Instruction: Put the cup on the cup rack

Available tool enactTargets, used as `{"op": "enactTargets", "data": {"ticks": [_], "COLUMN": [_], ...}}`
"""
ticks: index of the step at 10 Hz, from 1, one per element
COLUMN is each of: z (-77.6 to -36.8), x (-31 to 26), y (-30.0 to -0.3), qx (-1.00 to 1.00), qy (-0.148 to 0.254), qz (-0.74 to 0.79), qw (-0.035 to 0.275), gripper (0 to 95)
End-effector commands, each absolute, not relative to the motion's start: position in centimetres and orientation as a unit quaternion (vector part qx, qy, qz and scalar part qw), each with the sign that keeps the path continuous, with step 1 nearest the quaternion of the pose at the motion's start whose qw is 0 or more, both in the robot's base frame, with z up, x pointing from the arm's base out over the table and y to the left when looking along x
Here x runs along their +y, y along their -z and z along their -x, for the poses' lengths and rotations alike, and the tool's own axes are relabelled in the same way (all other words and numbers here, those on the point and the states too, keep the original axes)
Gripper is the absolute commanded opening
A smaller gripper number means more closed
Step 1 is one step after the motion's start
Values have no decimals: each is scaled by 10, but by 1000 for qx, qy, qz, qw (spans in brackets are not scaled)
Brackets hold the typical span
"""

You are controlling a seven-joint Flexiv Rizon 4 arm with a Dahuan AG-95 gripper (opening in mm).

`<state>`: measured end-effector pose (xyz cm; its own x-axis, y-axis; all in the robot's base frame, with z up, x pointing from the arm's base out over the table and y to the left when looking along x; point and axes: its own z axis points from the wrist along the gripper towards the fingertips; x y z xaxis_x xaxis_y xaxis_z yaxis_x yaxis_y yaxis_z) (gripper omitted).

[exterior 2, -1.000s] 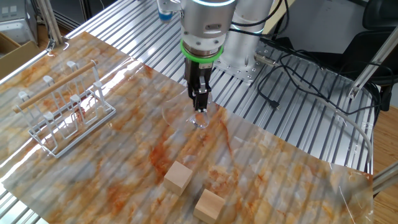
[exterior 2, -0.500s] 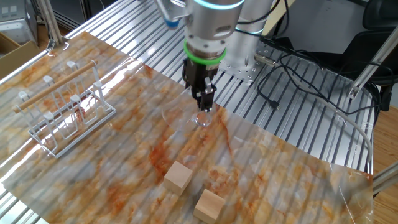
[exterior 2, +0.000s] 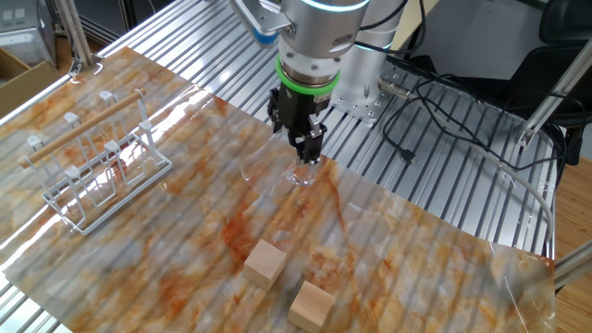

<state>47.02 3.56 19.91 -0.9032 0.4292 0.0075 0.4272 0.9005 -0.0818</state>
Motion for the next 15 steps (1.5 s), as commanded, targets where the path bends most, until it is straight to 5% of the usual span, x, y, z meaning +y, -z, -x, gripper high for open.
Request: {"op": "enactTargets", "data": {"ticks": [1,15], "z": [-469,-451], "x": [34,2], "y": [-202,-195], "qx": [-979,-975], "qy": [-34,-8], "qz": [201,220], "qw": [14,12], "gripper": [0,0]}}
